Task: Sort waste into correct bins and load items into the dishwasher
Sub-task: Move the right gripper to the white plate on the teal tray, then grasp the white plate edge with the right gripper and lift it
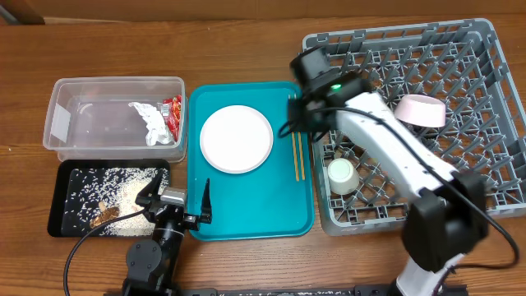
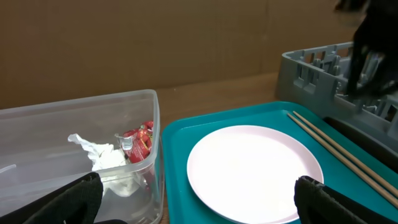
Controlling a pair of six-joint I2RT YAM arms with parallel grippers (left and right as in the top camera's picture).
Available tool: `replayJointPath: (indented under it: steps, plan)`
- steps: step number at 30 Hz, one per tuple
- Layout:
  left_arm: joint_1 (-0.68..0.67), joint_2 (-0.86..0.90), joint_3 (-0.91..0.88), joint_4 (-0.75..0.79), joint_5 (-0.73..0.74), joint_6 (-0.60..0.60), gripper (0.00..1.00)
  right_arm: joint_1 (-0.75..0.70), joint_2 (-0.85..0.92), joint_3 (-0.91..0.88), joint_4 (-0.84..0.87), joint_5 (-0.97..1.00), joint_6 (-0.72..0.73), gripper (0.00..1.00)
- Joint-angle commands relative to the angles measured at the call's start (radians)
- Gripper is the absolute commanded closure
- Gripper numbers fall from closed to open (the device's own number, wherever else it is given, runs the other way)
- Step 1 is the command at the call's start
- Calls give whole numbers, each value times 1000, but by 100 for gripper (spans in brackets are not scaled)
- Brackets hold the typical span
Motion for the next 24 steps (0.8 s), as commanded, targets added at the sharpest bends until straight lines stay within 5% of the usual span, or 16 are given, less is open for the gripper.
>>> replayJointPath:
  steps: [1,7,12,18,20,21,24]
  plan:
    - [-2,-4,-3,0,12,-10,0,49,63,-16,27,-44,24,60]
    - [-2,-4,-3,0,12,-10,0,117,113,-16,54,16,17,61]
    - [-2,-4,-3,0,12,-10,0,154,123,-16,92,84,51,43]
    - [-2,-4,-3,0,12,-10,0,140,209,-19,132,92,158,42]
    - [-2,-4,-3,0,12,-10,0,129,239,-19,139,72,183,50]
    - [-2,-4,-3,0,12,-10,0,121,243,-19,147,31,182,66]
    - [-2,-4,-3,0,12,-10,0,114,242,-18,174,-76,181,89]
